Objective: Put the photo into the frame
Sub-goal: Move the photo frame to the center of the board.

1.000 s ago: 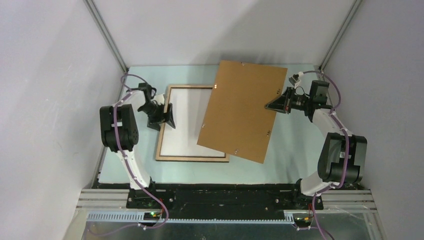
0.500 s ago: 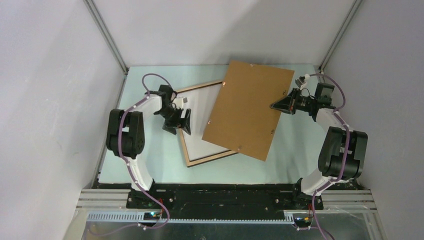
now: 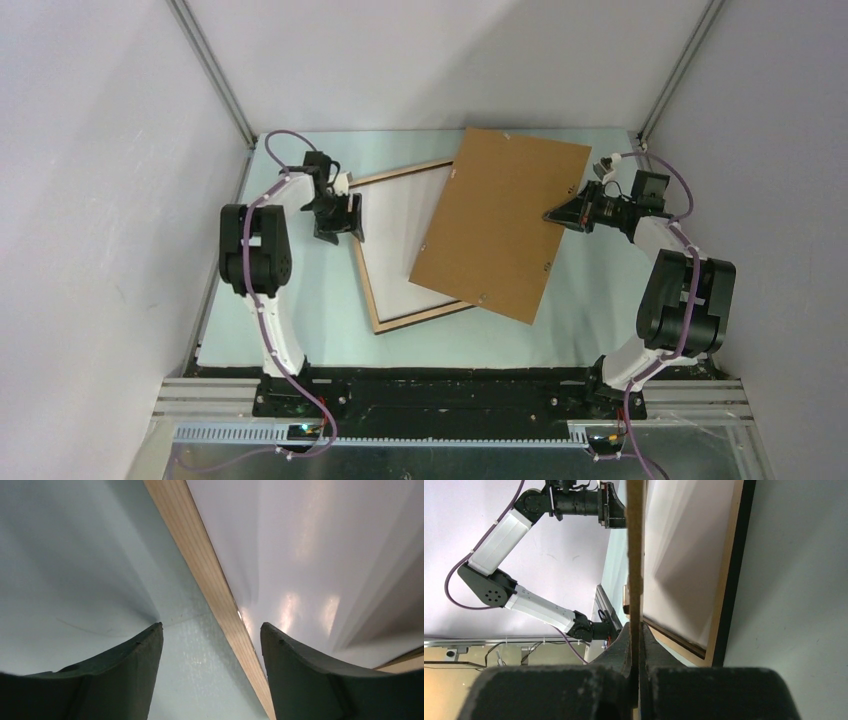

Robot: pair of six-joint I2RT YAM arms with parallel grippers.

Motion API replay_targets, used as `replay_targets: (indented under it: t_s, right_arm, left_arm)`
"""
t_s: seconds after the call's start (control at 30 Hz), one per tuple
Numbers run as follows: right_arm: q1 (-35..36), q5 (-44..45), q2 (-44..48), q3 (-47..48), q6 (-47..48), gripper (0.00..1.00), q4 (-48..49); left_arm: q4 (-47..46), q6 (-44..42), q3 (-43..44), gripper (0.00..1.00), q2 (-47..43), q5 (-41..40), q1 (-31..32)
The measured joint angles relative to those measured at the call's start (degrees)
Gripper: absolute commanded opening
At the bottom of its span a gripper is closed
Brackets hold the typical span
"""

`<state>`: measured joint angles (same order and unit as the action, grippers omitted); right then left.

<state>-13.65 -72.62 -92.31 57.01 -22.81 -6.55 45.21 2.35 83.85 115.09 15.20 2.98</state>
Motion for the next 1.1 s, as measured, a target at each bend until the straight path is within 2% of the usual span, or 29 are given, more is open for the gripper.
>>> replay_targets:
  t_s: [0.23,0.5,0.77,1.1]
  right_arm:
    - [-0.09,0.00,-0.04,0.00,1.03,0.00,-1.33]
    - [-0.48,-0.02,-0.04,0.00,1.53,0.00,-1.79]
    - [-0.63,-0.02,-0.04,0.00,1.60,0.00,-1.88]
    - [-0.76,-0.04,-0.04,0.00,1.95,0.00,-2.69]
  left_arm:
    - [-0.09,1.86,3.17,0.56,2.49,-0.02,0.04]
    - [-0.72,2.84,2.99,0.50,2.58,-0.07,0.31]
    - [-2.56,3.30,-1.11,0.44,0.72,-2.23,2.47]
    - [-3.85,3.67,-3.41,0.30,-0.74,-2.10,3.26]
